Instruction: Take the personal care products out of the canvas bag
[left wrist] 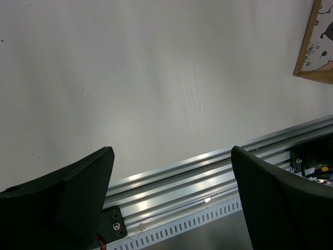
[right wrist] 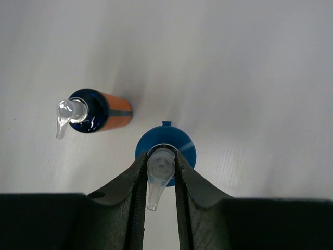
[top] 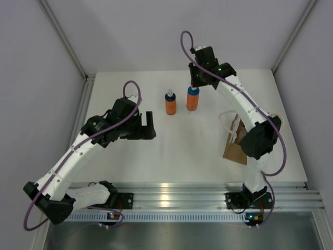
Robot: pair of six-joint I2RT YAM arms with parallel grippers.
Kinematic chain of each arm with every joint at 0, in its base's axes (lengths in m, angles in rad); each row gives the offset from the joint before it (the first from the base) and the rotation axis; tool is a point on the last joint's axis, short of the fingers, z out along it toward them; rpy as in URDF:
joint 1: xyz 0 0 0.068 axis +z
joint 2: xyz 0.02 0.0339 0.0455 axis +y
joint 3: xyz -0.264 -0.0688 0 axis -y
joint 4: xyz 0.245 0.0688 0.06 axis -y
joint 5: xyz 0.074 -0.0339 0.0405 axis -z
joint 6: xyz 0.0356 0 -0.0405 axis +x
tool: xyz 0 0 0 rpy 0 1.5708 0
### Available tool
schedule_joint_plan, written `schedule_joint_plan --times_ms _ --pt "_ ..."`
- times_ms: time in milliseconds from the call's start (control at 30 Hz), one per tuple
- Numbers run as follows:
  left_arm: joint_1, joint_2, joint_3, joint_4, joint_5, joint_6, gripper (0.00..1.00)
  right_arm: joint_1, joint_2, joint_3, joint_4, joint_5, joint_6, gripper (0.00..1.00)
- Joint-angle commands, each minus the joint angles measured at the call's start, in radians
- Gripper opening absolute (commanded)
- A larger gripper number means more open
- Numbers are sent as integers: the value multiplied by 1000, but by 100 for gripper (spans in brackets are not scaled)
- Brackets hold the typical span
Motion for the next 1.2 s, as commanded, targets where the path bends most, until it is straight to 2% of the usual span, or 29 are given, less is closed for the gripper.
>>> schedule_joint_plan --times_ms 0,333,400,433,467,567,700,767,867,900,967,1033,1167 --pt "-3 -24 2 34 -9 -3 98 28 29 19 211 -6 -14 0" --pt "-3 -19 2 34 -18 3 98 47 106 -40 244 -4 13 0" --pt "-3 -13 6 36 -18 6 98 48 106 -47 244 -4 15 16" --pt "-3 -12 7 34 -18 8 98 48 106 -49 244 0 16 30" --pt "-3 -8 7 36 -18 6 98 48 102 -53 243 3 19 55" --pt "-3 2 15 34 -20 9 98 48 83 -67 241 11 26 63" --pt "-3 21 30 36 -2 17 98 34 10 -64 209 72 79 64" --pt "-3 27 41 34 26 29 98 10 -65 -69 136 124 154 62" --pt "-3 25 48 36 29 25 98 -45 -215 -157 18 236 289 60" --pt "-3 25 50 36 28 25 98 -68 -263 -252 2 253 318 59" --pt "-3 25 48 37 29 21 98 -177 -399 -346 -36 227 399 57" --pt "-3 27 48 36 37 18 98 -302 -511 -466 -53 161 414 56" --pt "-3 42 48 36 41 -3 98 -429 -582 -553 -154 201 353 48"
